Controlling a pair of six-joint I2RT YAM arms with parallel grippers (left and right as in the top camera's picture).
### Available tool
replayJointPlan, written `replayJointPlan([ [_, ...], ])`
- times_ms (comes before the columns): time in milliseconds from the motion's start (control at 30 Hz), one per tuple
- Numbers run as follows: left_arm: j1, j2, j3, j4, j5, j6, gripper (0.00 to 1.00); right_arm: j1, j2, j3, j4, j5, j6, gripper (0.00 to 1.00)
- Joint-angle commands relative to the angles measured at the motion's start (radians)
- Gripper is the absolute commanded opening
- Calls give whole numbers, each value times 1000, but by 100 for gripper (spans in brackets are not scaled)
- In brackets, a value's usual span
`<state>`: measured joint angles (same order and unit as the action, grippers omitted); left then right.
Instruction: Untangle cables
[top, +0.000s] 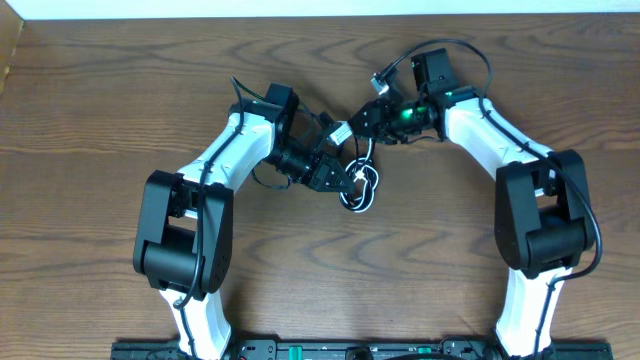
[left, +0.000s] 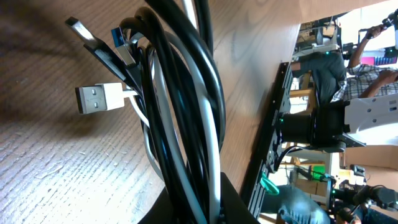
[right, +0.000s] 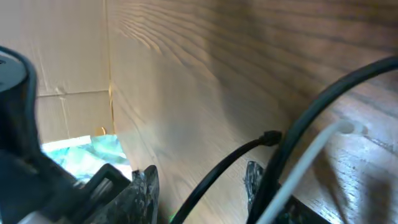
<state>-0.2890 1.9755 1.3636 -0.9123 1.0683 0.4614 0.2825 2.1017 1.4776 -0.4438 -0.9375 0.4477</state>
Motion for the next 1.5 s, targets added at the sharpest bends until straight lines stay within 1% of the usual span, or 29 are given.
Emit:
replayJointPlan([
  [0,2,-16,-6,1,20,43,7,19,23,2,-2,3,36,39],
  [133,2,-16,-6,5,20,44,7,26,23,2,-6,-25,53,39],
  [233,2,-16,-6,14,20,43,8,31,23,2,-14,-27,58,32],
  [300,2,-16,-6,19,20,43,7,32,23,1,-17,-26,64,25],
  [333,2,-16,-6,20,20,43,8,32,23,1,-16,-22,64,19],
  [367,2,-16,-6,20,20,43,8,32,23,1,-15,-10,64,12],
  [400,2,-16,-6,19,20,43,7,31,23,1,-11,1,62,1],
  [500,2,-16,-6,19,19,42,7,19,23,1,35,-16,39,1],
  [633,5,-16,-6,22,20,-1,8,-9,23,1,110,-135,26,1],
  [767,16,-16,-6,60,21,-91,8,-45,23,1,110,-177,6,1],
  [967,54,-16,-6,183,21,-259,8,-76,23,1,96,-175,-24,1],
  [1100,72,-16,-6,246,21,-363,7,-78,23,1,95,-117,-27,1],
  [1300,86,-16,-6,306,23,-476,7,-61,23,1,59,-48,-26,1],
  [1467,86,-16,-6,317,51,-486,7,-53,23,1,-26,130,-26,1],
])
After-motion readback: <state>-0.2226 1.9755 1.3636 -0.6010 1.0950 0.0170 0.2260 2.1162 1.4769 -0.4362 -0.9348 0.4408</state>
